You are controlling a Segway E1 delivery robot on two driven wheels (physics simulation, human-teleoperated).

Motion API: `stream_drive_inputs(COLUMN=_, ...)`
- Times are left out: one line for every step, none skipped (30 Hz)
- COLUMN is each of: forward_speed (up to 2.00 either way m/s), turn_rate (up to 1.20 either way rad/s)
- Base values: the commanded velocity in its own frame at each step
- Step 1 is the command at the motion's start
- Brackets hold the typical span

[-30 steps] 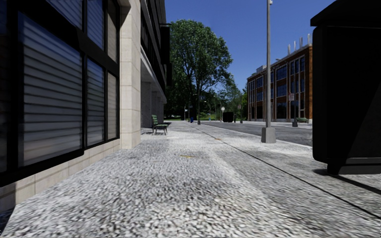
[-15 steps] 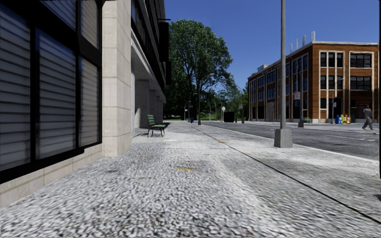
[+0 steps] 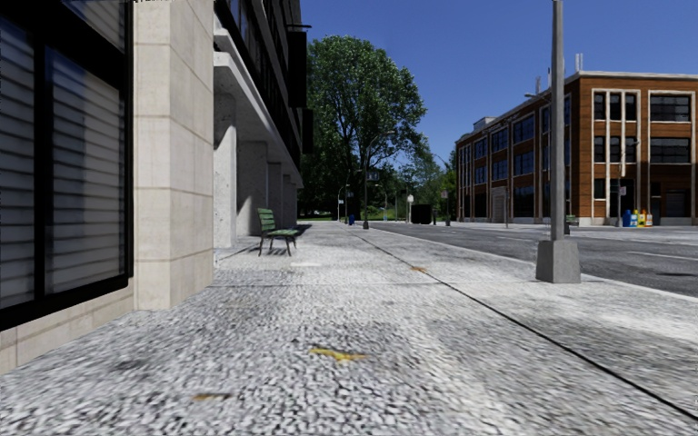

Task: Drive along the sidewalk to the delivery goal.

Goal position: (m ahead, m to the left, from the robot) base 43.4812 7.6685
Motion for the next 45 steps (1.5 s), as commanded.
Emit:
stream_drive_inputs(forward_speed=2.0, turn_rate=0.0)
stream_drive_inputs(forward_speed=2.0, turn_rate=0.0)
stream_drive_inputs(forward_speed=2.0, turn_rate=0.0)
stream_drive_inputs(forward_speed=2.0, turn_rate=0.0)
stream_drive_inputs(forward_speed=2.0, turn_rate=0.0)
stream_drive_inputs(forward_speed=2.0, turn_rate=0.0)
stream_drive_inputs(forward_speed=2.0, turn_rate=0.0)
stream_drive_inputs(forward_speed=2.0, turn_rate=0.0)
stream_drive_inputs(forward_speed=2.0, turn_rate=0.0)
stream_drive_inputs(forward_speed=2.0, turn_rate=0.0)
stream_drive_inputs(forward_speed=2.0, turn_rate=0.0)
stream_drive_inputs(forward_speed=2.0, turn_rate=0.0)
stream_drive_inputs(forward_speed=2.0, turn_rate=0.0)
stream_drive_inputs(forward_speed=2.0, turn_rate=0.0)
stream_drive_inputs(forward_speed=2.0, turn_rate=0.0)
stream_drive_inputs(forward_speed=2.0, turn_rate=0.0)
stream_drive_inputs(forward_speed=2.0, turn_rate=0.0)
stream_drive_inputs(forward_speed=2.0, turn_rate=0.0)
stream_drive_inputs(forward_speed=2.0, turn_rate=0.0)
stream_drive_inputs(forward_speed=2.0, turn_rate=0.0)
stream_drive_inputs(forward_speed=2.0, turn_rate=0.0)
stream_drive_inputs(forward_speed=2.0, turn_rate=0.0)
stream_drive_inputs(forward_speed=2.0, turn_rate=0.0)
stream_drive_inputs(forward_speed=2.0, turn_rate=0.0)
stream_drive_inputs(forward_speed=2.0, turn_rate=0.0)
stream_drive_inputs(forward_speed=2.0, turn_rate=0.0)
stream_drive_inputs(forward_speed=2.0, turn_rate=0.0)
stream_drive_inputs(forward_speed=2.0, turn_rate=0.0)
stream_drive_inputs(forward_speed=2.0, turn_rate=0.0)
stream_drive_inputs(forward_speed=2.0, turn_rate=0.0)
stream_drive_inputs(forward_speed=2.0, turn_rate=0.0)
stream_drive_inputs(forward_speed=2.0, turn_rate=0.0)
stream_drive_inputs(forward_speed=2.0, turn_rate=0.0)
stream_drive_inputs(forward_speed=2.0, turn_rate=0.0)
stream_drive_inputs(forward_speed=2.0, turn_rate=0.0)
stream_drive_inputs(forward_speed=2.0, turn_rate=0.0)
stream_drive_inputs(forward_speed=2.0, turn_rate=0.0)
stream_drive_inputs(forward_speed=2.0, turn_rate=0.0)
stream_drive_inputs(forward_speed=2.0, turn_rate=0.0)
stream_drive_inputs(forward_speed=2.0, turn_rate=0.0)
stream_drive_inputs(forward_speed=2.0, turn_rate=0.0)
stream_drive_inputs(forward_speed=2.0, turn_rate=0.0)
stream_drive_inputs(forward_speed=2.0, turn_rate=0.0)
stream_drive_inputs(forward_speed=2.0, turn_rate=0.0)
stream_drive_inputs(forward_speed=2.0, turn_rate=0.0)
